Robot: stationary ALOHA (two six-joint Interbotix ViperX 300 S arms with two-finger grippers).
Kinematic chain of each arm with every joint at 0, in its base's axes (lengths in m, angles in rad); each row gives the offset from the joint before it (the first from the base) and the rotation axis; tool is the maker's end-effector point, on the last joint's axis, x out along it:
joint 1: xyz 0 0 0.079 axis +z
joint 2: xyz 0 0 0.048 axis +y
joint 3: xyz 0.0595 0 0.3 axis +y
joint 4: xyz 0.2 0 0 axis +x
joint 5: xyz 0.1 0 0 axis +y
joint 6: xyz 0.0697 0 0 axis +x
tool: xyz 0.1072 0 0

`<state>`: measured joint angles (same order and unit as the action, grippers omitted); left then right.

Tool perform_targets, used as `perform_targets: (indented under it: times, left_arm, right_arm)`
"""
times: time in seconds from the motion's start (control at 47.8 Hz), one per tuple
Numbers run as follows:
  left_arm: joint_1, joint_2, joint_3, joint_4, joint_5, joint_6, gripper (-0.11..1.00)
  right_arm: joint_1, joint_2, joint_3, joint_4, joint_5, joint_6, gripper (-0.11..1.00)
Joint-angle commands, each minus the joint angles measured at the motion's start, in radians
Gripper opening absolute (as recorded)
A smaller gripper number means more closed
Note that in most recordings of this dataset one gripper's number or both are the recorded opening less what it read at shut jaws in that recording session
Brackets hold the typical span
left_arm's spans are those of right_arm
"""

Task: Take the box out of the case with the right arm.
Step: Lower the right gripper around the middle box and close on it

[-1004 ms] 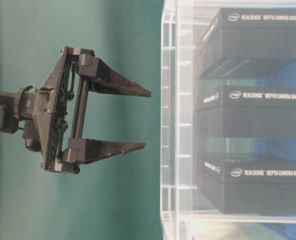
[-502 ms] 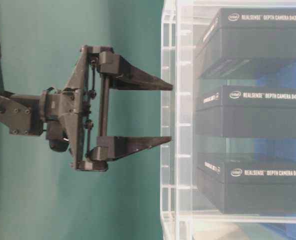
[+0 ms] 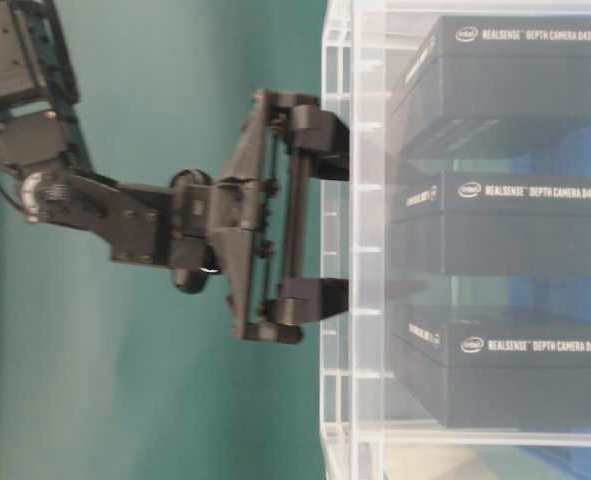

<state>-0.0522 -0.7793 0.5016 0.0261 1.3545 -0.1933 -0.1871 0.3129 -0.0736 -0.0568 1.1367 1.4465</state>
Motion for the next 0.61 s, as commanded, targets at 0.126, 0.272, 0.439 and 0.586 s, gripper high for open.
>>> perform_targets:
  times: [0.126, 0.272, 0.439, 0.586]
  left_arm:
    - [-0.003, 0.003, -0.021, 0.009, -0.008, 0.002, 0.02]
    - [-0.003, 0.003, -0.021, 0.008, -0.008, 0.002, 0.02]
    - [-0.003, 0.003, -0.021, 0.008, -0.009, 0.002, 0.02]
    - [-0.003, 0.003, -0.02, 0.009, -0.009, 0.002, 0.02]
  right_arm:
    - [0.0, 0.014, 0.003, 0.032, -0.025, 0.002, 0.93]
    - [-0.002, 0.017, 0.003, 0.031, -0.021, 0.003, 0.92]
    - [-0.005, 0.017, 0.003, 0.031, -0.023, 0.005, 0.92]
    - [-0.005, 0.017, 0.003, 0.032, -0.021, 0.006, 0.92]
